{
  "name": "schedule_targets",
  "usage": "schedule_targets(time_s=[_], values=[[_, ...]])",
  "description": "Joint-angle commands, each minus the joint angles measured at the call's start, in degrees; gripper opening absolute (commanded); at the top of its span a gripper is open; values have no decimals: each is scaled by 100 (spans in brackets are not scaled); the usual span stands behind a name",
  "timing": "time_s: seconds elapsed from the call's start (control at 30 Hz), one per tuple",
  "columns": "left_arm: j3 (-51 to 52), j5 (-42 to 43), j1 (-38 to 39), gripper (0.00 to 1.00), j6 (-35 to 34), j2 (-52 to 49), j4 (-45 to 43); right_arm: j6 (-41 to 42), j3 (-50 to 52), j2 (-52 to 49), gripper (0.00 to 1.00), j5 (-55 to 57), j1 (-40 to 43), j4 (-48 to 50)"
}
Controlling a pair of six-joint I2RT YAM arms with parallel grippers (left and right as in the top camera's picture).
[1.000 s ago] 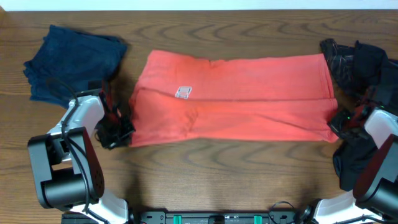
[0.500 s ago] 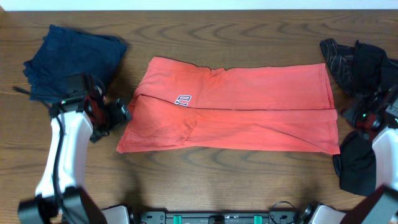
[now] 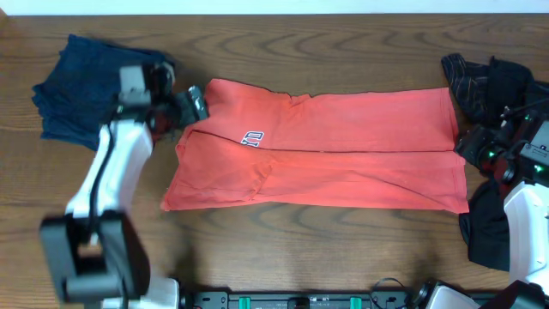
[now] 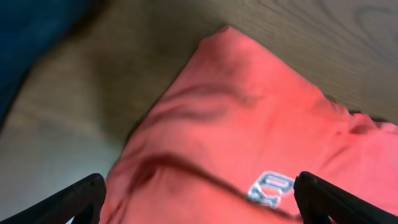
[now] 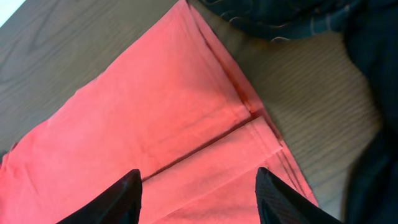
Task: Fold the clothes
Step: 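Move the left gripper to the t-shirt's top left corner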
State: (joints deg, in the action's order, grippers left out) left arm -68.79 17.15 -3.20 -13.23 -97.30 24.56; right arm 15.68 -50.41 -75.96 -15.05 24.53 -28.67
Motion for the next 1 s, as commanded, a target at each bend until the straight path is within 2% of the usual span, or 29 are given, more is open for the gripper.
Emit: schedule_targets(time_s=[0.0, 0.23, 0.43, 0.53, 0.67, 0.8, 0.87, 0.97], values=[[-872, 42, 66, 98, 323, -820, 74, -166, -39, -7, 57, -42, -57, -31], [-2098, 46, 223, 98, 533, -2306, -186, -164, -39, -7, 57, -44, -61, -74], [-2177, 44, 393, 99, 527, -2859, -911, -164, -39, -7, 57, -42, -59, -72], [-2177, 42, 514, 95, 529, -3003, -1110, -164, -39, -7, 56, -42, -61, -72], [-2177, 13, 658, 78, 533, -3099, -1307, -164, -39, -7, 55, -42, -61, -70], [-2177, 17, 667, 28, 527, -3097, -1388, -164, -37, -7, 51, -42, -61, -74], [-2177, 17, 654, 8, 527, -3091, -1281, -164, -37, -7, 46, -42, -61, -72], [-2177, 17, 625, 6, 527, -3014, -973, -166, -37, -13, 36, -39, -61, -70]])
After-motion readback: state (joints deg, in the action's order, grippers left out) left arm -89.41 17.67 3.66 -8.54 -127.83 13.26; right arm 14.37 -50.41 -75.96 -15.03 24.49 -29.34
